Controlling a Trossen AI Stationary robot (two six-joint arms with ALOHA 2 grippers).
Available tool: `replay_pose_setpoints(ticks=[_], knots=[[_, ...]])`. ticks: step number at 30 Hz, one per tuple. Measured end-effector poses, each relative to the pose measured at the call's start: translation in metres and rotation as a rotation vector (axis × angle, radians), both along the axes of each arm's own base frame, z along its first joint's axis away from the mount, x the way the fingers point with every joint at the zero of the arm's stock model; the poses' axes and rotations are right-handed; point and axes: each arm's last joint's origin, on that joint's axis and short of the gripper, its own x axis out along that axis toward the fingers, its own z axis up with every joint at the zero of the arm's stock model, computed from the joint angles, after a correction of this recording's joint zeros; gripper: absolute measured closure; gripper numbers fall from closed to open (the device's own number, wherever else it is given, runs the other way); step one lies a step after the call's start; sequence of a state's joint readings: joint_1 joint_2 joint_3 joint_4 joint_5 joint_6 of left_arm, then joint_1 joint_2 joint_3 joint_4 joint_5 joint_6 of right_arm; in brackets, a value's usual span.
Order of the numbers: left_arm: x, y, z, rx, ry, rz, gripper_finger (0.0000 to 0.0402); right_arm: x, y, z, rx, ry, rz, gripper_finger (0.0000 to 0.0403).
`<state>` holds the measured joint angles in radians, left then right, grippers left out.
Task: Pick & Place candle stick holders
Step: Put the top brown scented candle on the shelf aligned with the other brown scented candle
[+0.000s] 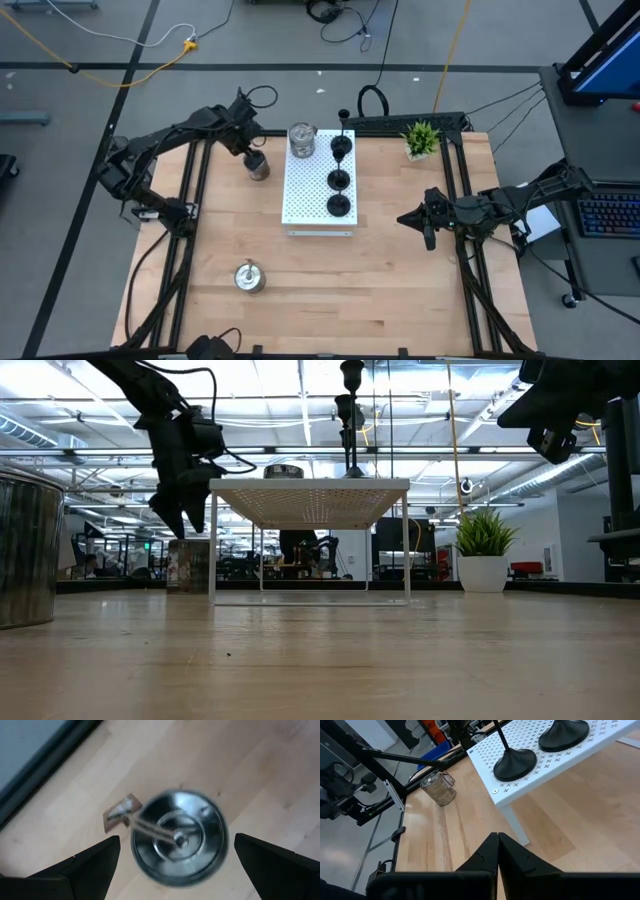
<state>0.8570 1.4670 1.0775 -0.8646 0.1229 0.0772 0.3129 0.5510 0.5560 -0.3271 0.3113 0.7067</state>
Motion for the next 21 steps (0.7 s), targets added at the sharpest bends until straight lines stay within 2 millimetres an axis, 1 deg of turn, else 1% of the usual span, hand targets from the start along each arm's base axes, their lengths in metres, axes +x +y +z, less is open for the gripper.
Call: replay_pose_setpoints(ticks=[11,21], knots=[[-0.0020,0.0017,-0.0014,0.014,0.016,0.003,0.0002,0.0000,0.0000,0.0000,0.007,0.000,-0.003,0.0403],[0.0011,0.0051,-0.0006,0.052,-0.012,-0.005,0.0002,0.0000,0.0000,0.0000,0.007,0.000,-0.003,0.0403]])
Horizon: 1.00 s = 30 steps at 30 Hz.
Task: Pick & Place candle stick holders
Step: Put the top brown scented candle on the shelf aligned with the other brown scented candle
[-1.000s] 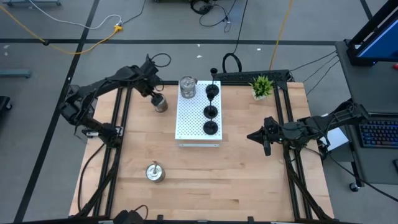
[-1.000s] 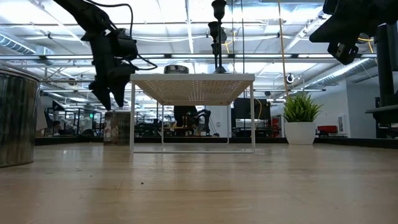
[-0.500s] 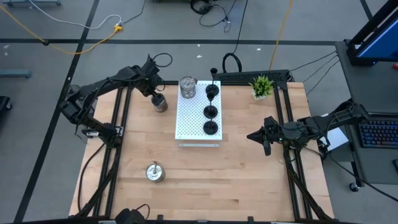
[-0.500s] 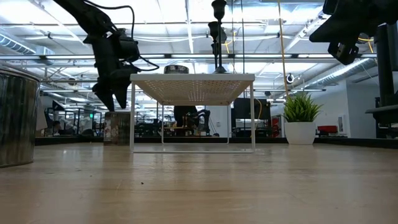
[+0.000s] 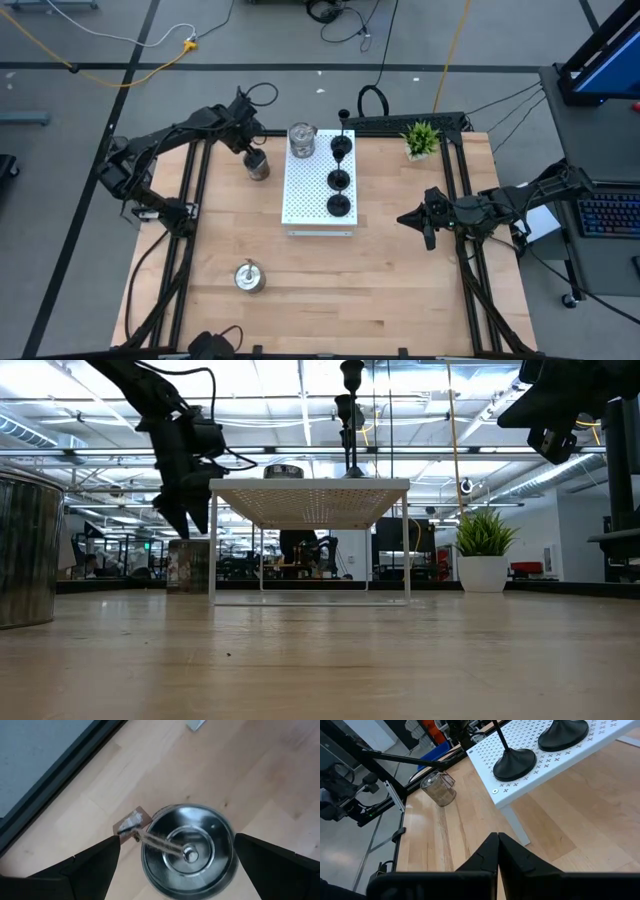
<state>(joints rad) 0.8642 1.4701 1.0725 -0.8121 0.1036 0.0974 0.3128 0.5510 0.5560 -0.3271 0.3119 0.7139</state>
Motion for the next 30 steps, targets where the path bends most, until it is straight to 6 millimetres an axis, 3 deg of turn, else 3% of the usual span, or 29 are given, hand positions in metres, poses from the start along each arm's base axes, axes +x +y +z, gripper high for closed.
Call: replay_pose_setpoints(ticks=[15,30], knots=[[0.010,0.015,-0.030,-0.081,0.035,0.013,0.0002,0.000,0.000,0.000,0.006,0.003,-0.002,0.0403],[-0.005,0.009,-0.004,-0.035,-0.041,0.039,0.0002,-0.001,0.000,-0.002,0.002,0.021,-0.001,0.0403]])
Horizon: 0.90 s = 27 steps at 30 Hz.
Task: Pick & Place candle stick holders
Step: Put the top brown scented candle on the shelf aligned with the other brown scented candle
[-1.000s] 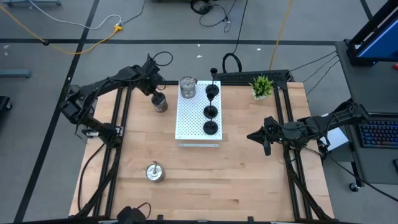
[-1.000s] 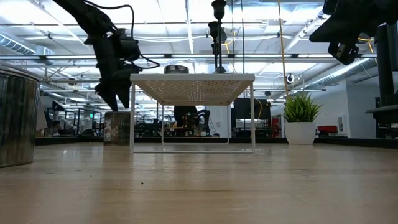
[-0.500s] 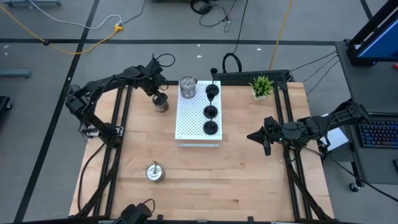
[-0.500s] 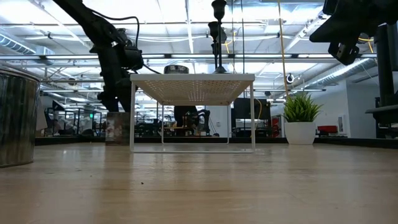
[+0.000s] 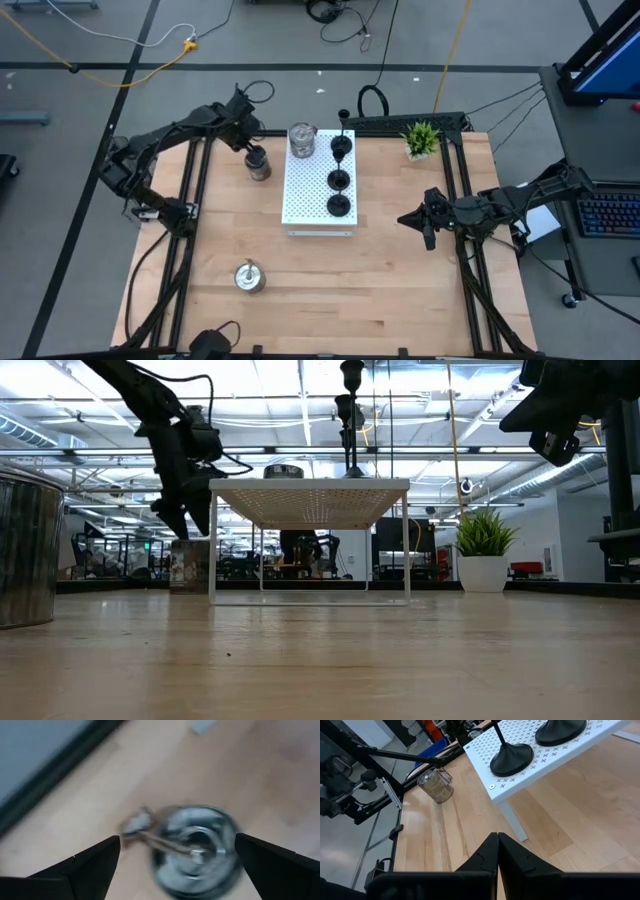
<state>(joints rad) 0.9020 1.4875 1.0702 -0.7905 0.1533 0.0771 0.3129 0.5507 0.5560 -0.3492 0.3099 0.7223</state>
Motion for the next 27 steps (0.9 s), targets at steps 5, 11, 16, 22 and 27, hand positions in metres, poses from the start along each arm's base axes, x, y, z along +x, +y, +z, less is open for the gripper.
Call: replay_pose_setpoints(ticks=[5,11,16,22,27], knots=[[0.010,-0.003,-0.009,-0.035,0.007,-0.042,0.0002,0.000,0.000,0.000,0.000,0.000,-0.001,0.0403],[0.017,-0.002,-0.014,-0.049,0.000,-0.059,0.0002,0.000,0.000,0.000,0.013,0.000,-0.007,0.0403],[0.017,-0.002,-0.014,-0.050,-0.001,-0.059,0.0002,0.000,0.000,0.000,0.016,0.000,-0.009,0.0403],[0.015,-0.005,-0.010,-0.050,-0.010,-0.063,0.0002,0.000,0.000,0.000,0.020,-0.001,-0.011,0.0403],[0.015,-0.006,-0.010,-0.068,-0.031,-0.088,0.0002,0.000,0.000,0.000,0.022,0.000,-0.012,0.0403]])
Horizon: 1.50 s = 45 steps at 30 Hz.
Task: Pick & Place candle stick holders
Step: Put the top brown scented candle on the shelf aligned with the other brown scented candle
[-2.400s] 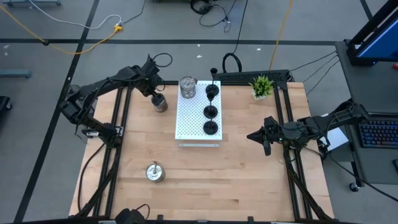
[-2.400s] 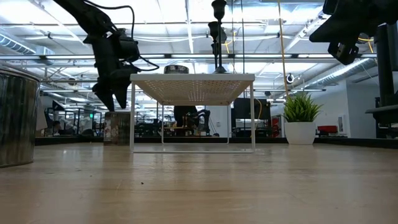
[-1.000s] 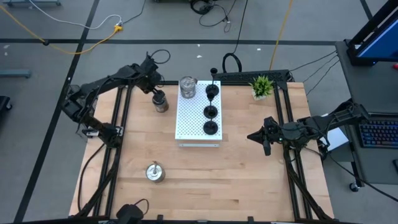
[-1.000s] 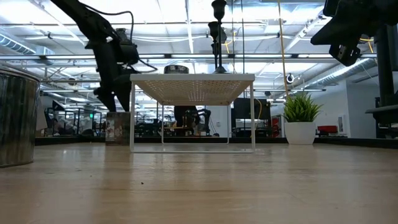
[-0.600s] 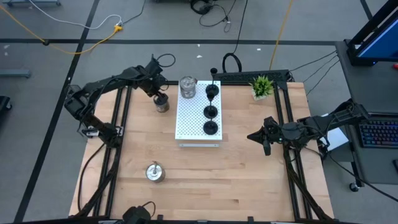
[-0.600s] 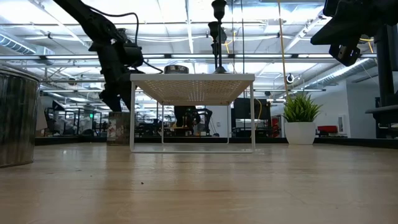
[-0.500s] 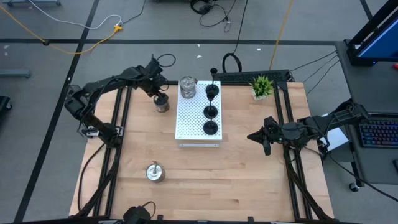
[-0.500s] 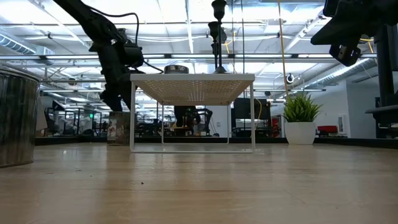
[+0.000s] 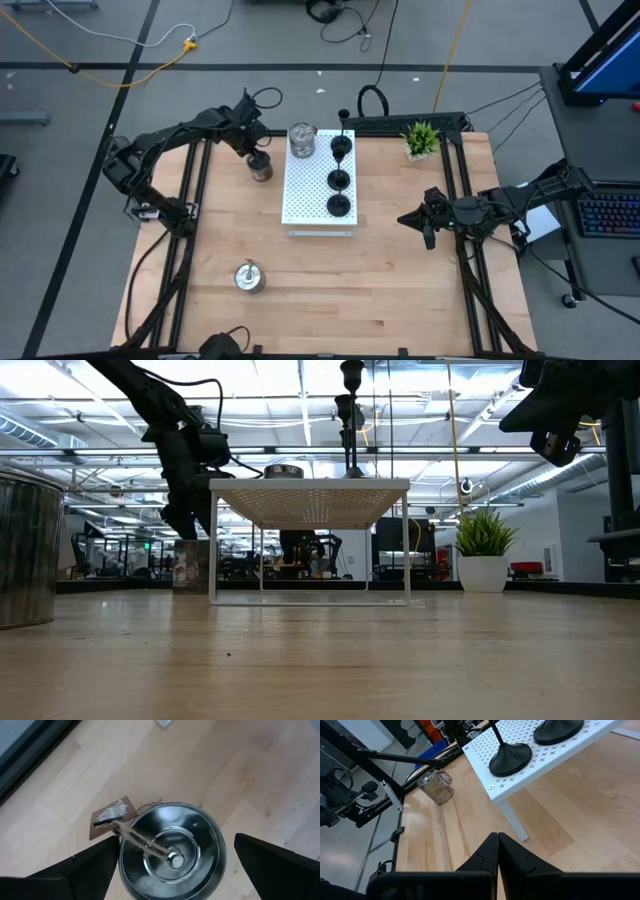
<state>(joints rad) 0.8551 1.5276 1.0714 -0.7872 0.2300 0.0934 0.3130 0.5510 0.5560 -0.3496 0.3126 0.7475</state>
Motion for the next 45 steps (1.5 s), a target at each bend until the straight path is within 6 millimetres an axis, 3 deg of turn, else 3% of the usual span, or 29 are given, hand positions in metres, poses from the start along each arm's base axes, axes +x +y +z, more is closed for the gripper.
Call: replay_pose_setpoints(ticks=[45], knots=[[0.012,-0.015,0.001,-0.034,-0.036,-0.155,0.0002,0.000,0.000,0.000,0.000,-0.001,0.000,0.0403]])
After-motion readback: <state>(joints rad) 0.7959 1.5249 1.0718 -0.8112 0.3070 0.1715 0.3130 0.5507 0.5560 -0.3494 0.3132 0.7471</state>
